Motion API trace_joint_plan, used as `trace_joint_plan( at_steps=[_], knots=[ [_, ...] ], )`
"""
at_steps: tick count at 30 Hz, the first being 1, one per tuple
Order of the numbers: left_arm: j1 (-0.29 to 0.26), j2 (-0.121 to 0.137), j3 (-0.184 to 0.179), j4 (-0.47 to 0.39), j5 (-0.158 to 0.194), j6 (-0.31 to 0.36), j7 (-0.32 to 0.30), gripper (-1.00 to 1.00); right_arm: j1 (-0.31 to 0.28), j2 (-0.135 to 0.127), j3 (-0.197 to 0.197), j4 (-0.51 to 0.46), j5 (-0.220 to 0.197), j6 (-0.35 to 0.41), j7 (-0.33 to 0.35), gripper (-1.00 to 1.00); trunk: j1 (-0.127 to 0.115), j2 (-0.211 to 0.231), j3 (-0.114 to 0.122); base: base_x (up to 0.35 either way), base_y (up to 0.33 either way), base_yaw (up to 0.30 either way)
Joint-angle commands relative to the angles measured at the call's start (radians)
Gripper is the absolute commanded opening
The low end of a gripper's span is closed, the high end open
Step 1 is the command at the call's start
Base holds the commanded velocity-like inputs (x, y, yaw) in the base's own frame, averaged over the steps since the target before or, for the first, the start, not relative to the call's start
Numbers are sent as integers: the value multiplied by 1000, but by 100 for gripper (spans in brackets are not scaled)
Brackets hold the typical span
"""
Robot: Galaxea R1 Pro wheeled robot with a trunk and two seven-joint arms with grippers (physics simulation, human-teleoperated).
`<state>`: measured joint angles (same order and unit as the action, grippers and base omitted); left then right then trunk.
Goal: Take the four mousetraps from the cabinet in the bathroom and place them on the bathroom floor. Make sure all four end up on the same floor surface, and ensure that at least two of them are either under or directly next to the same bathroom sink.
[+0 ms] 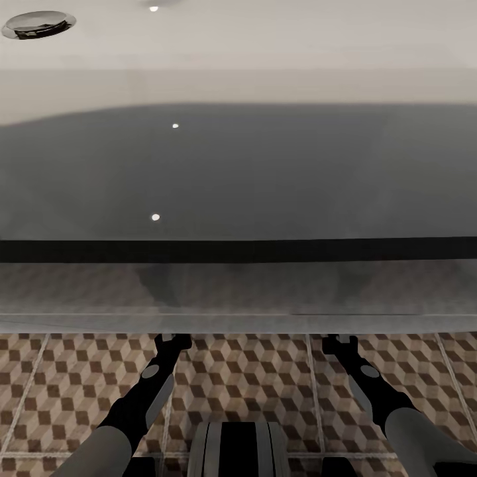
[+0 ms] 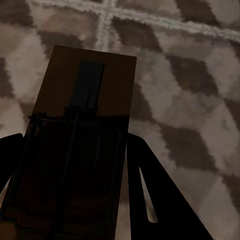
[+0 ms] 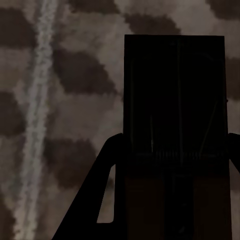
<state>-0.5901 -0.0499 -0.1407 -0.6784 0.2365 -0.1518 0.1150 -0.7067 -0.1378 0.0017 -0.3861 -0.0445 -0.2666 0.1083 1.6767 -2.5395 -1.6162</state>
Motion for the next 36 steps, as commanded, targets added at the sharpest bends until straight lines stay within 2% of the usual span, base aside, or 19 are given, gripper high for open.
trace_joint_plan(
  at_steps=[1,24,29,36],
  knots=[
    [-1,1,-7,0,6,-4,10,-100,0,0,0,1,-6,-3,7,-100,0,0,0,0,0,0],
    [-1,1,-7,0,6,-5,9,-100,0,0,-1,0,-8,-13,7,-100,0,0,0,0,0,0],
    [-1,1,-7,0,6,-5,10,-100,0,0,-4,0,-9,-58,7,-100,0,0,0,0,0,0],
    [-1,1,-7,0,6,-5,9,-100,0,0,-5,1,-9,-68,7,-100,0,0,0,0,0,0]
  ],
)
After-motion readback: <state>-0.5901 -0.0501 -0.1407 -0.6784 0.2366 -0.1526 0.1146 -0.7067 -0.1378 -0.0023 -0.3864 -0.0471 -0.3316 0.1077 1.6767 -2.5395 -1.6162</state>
